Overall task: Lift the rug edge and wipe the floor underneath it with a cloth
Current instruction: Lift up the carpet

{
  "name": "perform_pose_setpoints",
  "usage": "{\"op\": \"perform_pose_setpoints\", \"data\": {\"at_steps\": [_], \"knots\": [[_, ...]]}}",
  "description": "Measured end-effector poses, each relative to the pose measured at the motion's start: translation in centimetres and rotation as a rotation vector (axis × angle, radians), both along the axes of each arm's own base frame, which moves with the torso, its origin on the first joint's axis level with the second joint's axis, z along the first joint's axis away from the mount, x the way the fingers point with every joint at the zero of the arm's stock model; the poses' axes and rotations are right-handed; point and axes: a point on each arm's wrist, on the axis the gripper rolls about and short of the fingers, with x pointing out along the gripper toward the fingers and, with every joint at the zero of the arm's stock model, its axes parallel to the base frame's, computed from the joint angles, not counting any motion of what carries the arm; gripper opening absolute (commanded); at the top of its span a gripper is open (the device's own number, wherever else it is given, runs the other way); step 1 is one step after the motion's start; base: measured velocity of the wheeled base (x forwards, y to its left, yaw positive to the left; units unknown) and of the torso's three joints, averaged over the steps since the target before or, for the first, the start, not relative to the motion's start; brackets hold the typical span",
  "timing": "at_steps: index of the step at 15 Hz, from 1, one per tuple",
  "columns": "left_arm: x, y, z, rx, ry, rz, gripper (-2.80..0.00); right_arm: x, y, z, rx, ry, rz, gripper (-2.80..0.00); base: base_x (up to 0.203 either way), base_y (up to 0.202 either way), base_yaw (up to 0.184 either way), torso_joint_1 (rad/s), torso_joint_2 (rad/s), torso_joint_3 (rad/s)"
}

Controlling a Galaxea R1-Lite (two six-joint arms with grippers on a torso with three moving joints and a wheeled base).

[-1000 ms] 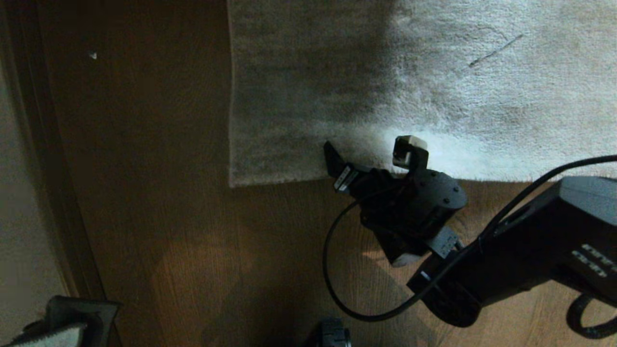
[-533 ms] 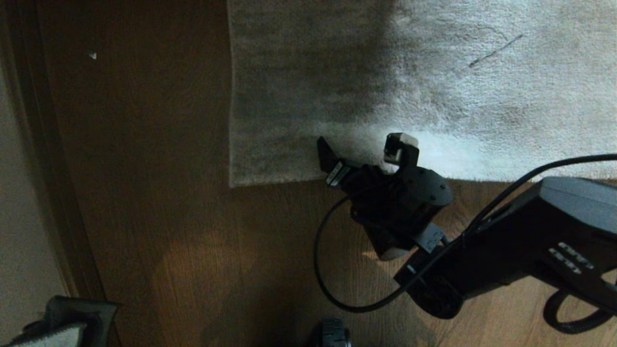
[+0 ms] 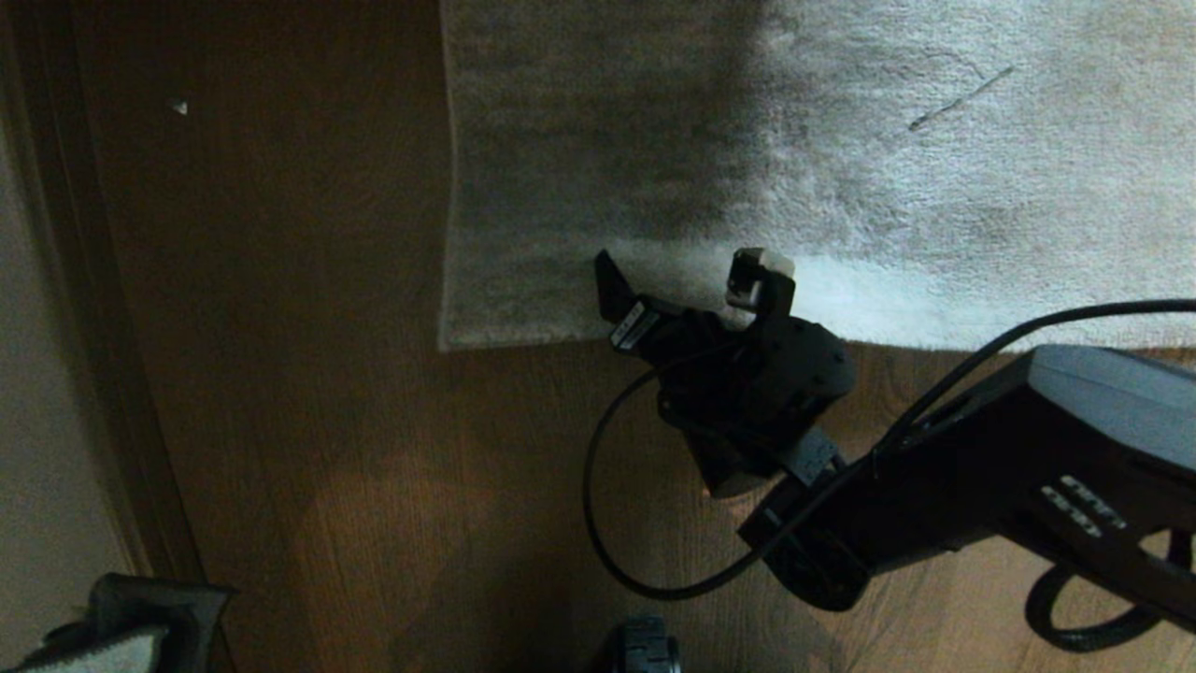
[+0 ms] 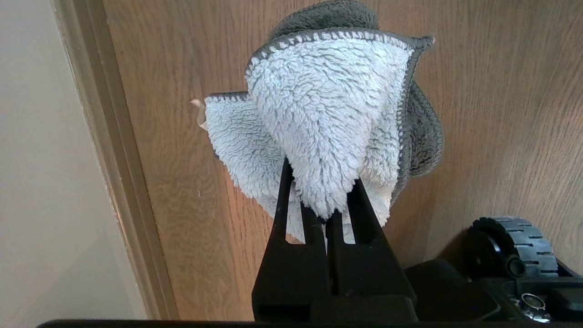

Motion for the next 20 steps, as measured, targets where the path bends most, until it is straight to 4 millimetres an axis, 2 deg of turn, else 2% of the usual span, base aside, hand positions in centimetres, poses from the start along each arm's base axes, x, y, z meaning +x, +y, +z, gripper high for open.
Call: {"op": "perform_pose_setpoints", "data": {"at_steps": [5, 20], "knots": [[0.0, 0.0, 0.0, 0.0, 0.0, 0.0, -2.8, -0.22, 0.69, 0.15, 0.01, -0.009, 0.015, 0.0, 0.0, 0.0, 0.0, 0.0, 0.0, 0.0], [0.0, 0.0, 0.0, 0.0, 0.0, 0.0, -2.8, -0.46, 0.64, 0.15, -0.005, -0.01, 0.01, 0.0, 0.0, 0.0, 0.0, 0.0, 0.0, 0.0]]}}
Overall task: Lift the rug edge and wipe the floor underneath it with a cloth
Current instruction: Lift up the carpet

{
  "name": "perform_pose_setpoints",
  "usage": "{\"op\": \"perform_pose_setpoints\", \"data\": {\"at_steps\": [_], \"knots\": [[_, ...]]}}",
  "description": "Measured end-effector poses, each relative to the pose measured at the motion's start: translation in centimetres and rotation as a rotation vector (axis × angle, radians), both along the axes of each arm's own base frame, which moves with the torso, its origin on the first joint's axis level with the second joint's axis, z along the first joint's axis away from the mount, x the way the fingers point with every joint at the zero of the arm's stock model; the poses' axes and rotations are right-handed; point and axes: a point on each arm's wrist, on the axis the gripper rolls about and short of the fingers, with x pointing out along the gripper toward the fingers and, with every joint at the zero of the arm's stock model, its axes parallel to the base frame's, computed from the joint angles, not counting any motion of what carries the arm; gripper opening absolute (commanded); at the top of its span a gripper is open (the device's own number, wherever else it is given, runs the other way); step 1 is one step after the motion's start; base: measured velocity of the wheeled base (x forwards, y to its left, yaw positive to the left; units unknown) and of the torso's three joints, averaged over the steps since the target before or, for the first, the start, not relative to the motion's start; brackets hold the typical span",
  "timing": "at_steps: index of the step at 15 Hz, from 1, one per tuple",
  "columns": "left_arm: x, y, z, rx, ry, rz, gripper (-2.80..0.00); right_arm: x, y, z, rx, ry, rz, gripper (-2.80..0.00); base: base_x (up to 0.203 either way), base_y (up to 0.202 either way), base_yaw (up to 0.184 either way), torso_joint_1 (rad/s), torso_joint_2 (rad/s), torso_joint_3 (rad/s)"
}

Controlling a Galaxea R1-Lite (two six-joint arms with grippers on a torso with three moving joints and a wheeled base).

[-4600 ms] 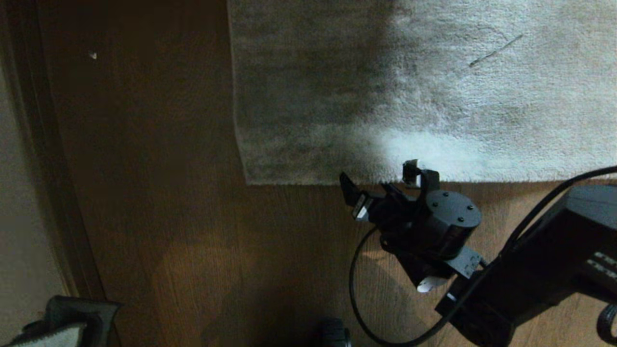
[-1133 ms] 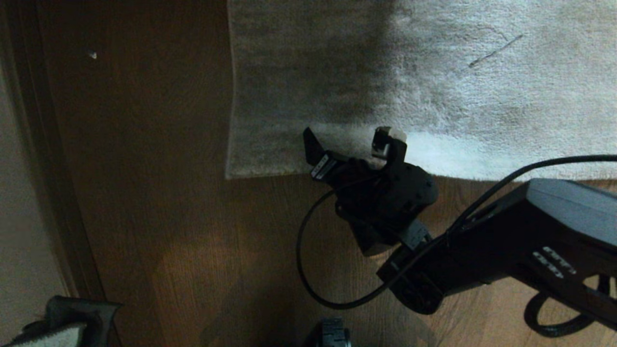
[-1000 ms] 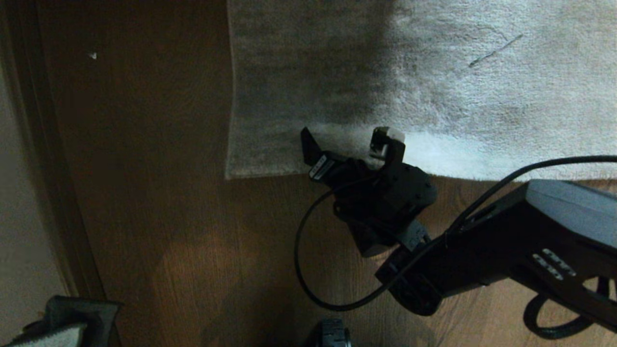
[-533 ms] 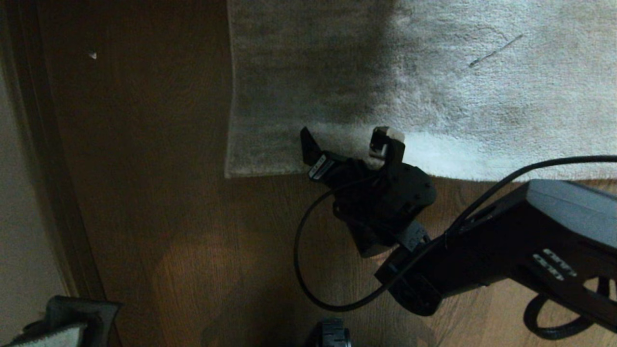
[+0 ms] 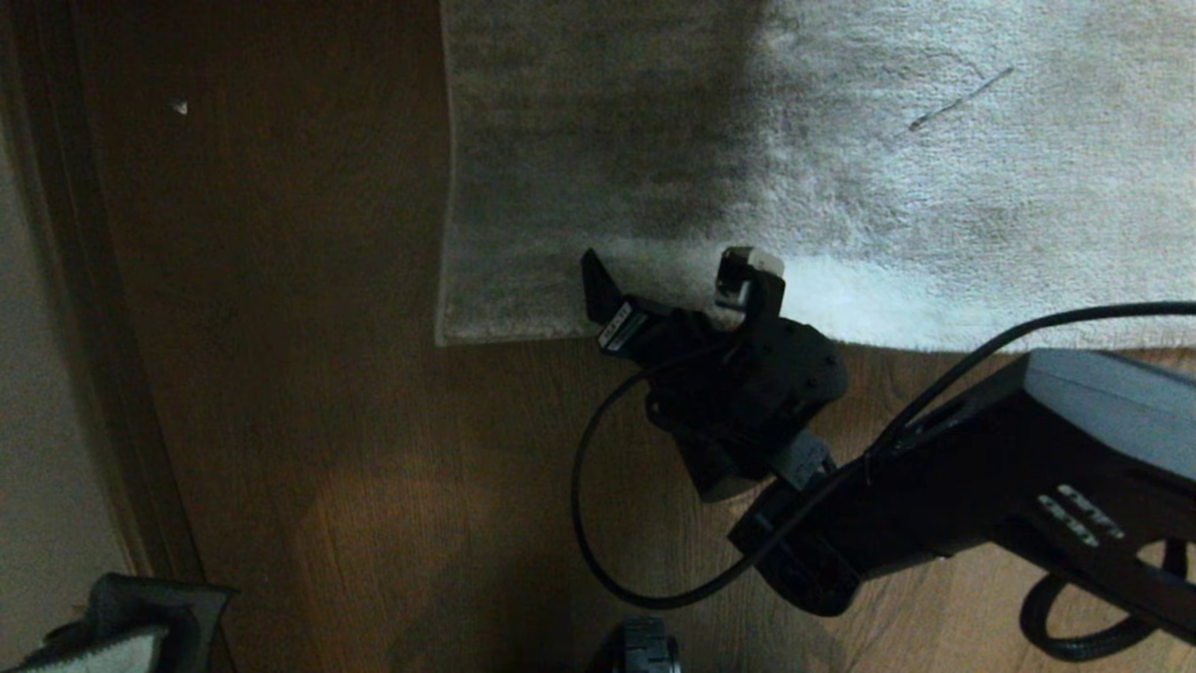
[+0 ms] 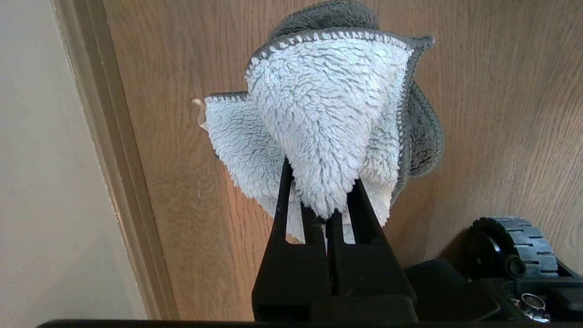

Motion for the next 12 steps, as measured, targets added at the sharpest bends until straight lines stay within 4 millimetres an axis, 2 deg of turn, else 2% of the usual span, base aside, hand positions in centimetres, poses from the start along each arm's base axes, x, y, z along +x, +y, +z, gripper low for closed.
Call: {"op": "perform_pose_setpoints", "data": {"at_steps": [8, 12], "knots": [[0.0, 0.0, 0.0, 0.0, 0.0, 0.0, -2.8, 0.0, 0.0, 0.5, 0.027, -0.001, -0.022, 0.0, 0.0, 0.0, 0.0, 0.0, 0.0, 0.0], [0.0, 0.0, 0.0, 0.0, 0.0, 0.0, -2.8, 0.0, 0.6, 1.2, 0.116, 0.0, 0.016, 0.0, 0.0, 0.0, 0.0, 0.0, 0.0, 0.0]]}}
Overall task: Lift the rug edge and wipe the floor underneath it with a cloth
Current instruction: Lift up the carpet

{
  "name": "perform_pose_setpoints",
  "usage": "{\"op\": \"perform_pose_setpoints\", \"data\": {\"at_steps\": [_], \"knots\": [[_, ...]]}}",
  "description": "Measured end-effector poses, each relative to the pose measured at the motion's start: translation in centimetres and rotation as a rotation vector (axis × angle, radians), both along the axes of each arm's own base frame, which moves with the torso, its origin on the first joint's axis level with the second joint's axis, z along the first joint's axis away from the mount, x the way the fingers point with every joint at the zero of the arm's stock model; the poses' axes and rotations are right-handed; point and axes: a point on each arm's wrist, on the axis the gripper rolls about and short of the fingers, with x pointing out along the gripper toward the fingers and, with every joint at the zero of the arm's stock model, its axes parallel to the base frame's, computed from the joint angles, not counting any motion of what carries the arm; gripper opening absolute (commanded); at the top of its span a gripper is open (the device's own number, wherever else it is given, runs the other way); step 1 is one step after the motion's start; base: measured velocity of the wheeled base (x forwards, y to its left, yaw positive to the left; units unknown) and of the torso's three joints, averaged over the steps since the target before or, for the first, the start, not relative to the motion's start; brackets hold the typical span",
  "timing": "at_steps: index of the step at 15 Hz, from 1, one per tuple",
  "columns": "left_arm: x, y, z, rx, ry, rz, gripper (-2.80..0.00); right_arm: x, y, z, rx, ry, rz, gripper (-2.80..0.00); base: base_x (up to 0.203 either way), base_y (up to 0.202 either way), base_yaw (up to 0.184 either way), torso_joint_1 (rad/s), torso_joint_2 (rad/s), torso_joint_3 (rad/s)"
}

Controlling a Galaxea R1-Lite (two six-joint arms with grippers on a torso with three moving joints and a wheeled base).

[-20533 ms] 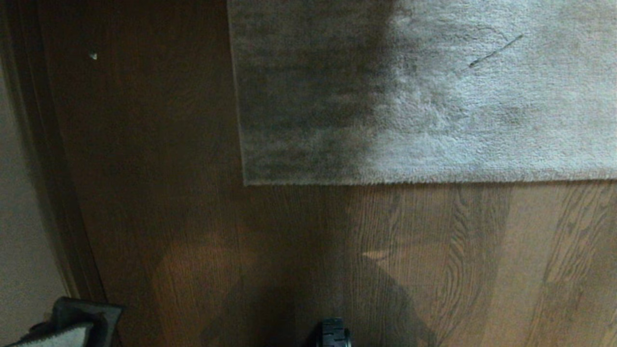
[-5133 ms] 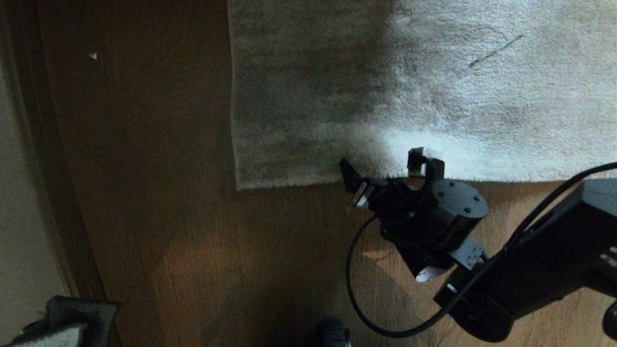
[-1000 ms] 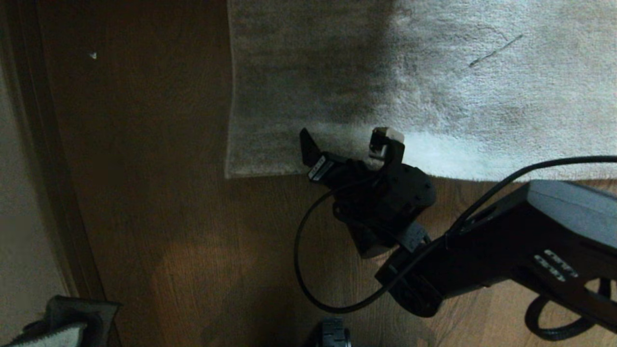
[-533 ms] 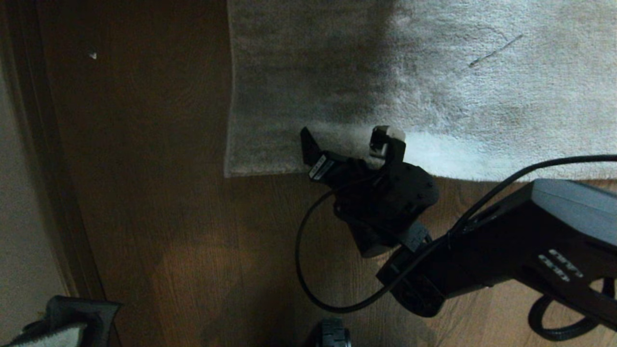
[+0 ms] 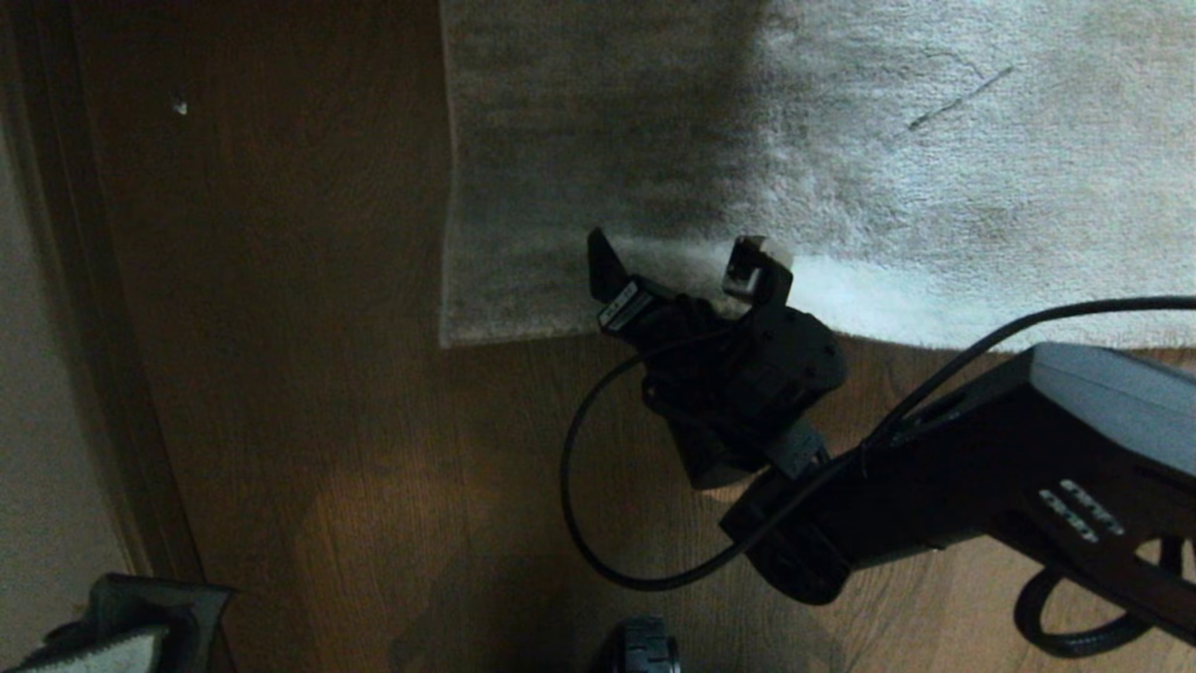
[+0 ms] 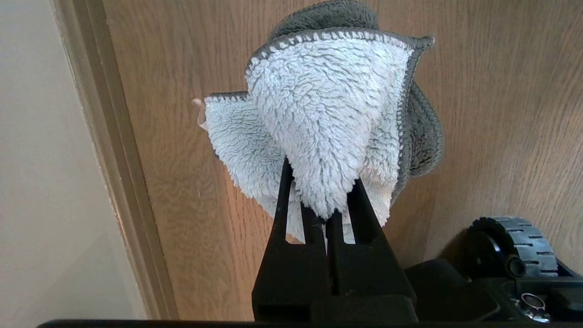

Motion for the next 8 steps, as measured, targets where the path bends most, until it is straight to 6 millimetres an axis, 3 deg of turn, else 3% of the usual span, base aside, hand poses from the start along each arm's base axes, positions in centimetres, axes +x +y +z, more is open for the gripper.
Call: {"op": "perform_pose_setpoints", "data": {"at_steps": [8], "knots": [[0.0, 0.0, 0.0, 0.0, 0.0, -0.001, -2.8, -2.1, 2.0, -0.3, 0.064, 0.026, 0.11, 0.0, 0.0, 0.0, 0.0, 0.0, 0.0, 0.0]]}}
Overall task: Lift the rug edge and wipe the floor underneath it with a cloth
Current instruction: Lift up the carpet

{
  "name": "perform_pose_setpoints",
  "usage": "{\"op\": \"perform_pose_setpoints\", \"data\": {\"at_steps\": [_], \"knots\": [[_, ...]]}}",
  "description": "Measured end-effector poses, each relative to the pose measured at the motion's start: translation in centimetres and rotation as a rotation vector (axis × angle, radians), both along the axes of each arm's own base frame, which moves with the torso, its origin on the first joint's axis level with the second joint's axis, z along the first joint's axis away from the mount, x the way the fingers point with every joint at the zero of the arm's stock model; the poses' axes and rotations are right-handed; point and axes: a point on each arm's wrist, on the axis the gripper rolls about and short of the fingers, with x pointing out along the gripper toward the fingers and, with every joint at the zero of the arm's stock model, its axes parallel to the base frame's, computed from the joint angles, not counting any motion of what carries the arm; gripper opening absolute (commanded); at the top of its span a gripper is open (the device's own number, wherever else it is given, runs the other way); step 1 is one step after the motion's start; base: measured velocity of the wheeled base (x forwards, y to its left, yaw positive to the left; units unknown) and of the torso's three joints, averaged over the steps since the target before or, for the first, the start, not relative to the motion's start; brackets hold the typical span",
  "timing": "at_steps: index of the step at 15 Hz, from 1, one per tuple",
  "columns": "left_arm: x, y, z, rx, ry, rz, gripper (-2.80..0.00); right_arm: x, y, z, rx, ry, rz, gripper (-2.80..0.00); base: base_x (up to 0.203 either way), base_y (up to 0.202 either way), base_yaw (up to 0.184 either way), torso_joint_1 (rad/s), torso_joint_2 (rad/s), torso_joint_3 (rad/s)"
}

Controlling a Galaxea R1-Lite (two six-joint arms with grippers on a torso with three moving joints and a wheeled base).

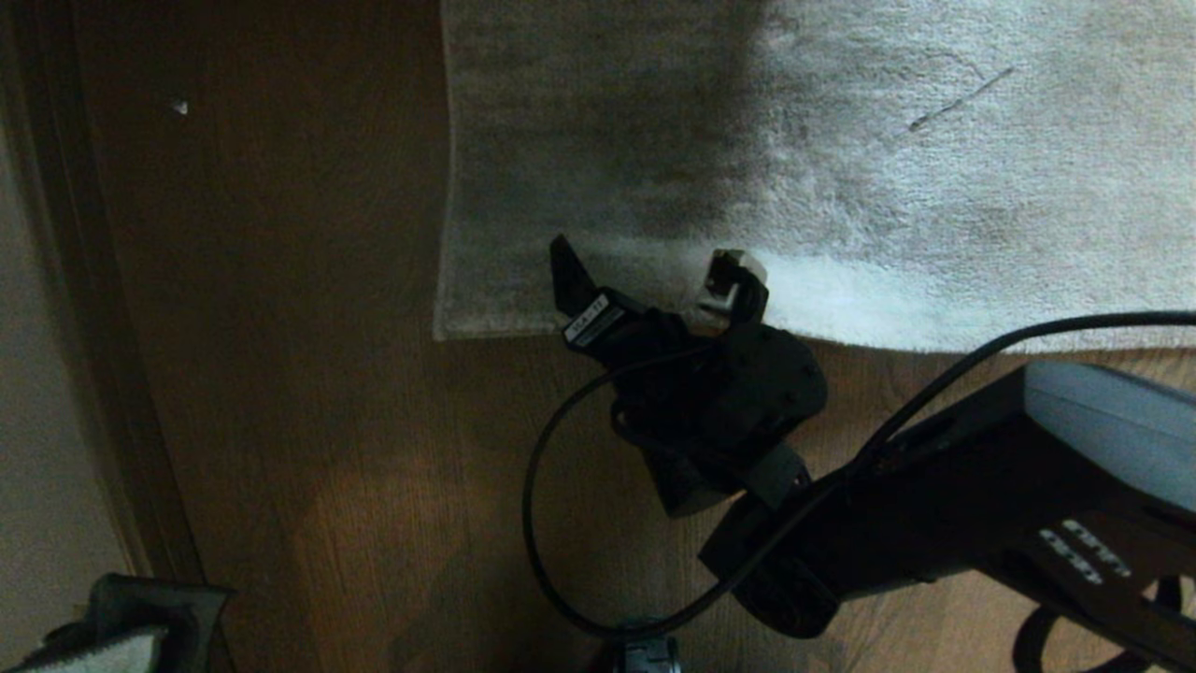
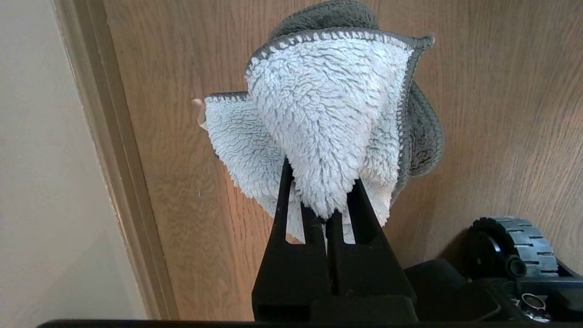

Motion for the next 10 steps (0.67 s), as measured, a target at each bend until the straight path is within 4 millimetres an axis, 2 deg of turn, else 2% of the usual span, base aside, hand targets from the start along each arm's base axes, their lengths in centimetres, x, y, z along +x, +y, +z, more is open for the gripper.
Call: {"op": "perform_pose_setpoints", "data": {"at_steps": [10], "knots": [[0.0, 0.0, 0.0, 0.0, 0.0, 0.001, -2.8, 0.2, 0.5, -1.3, -0.017, 0.022, 0.0, 0.0, 0.0, 0.0, 0.0, 0.0, 0.0, 0.0]]}}
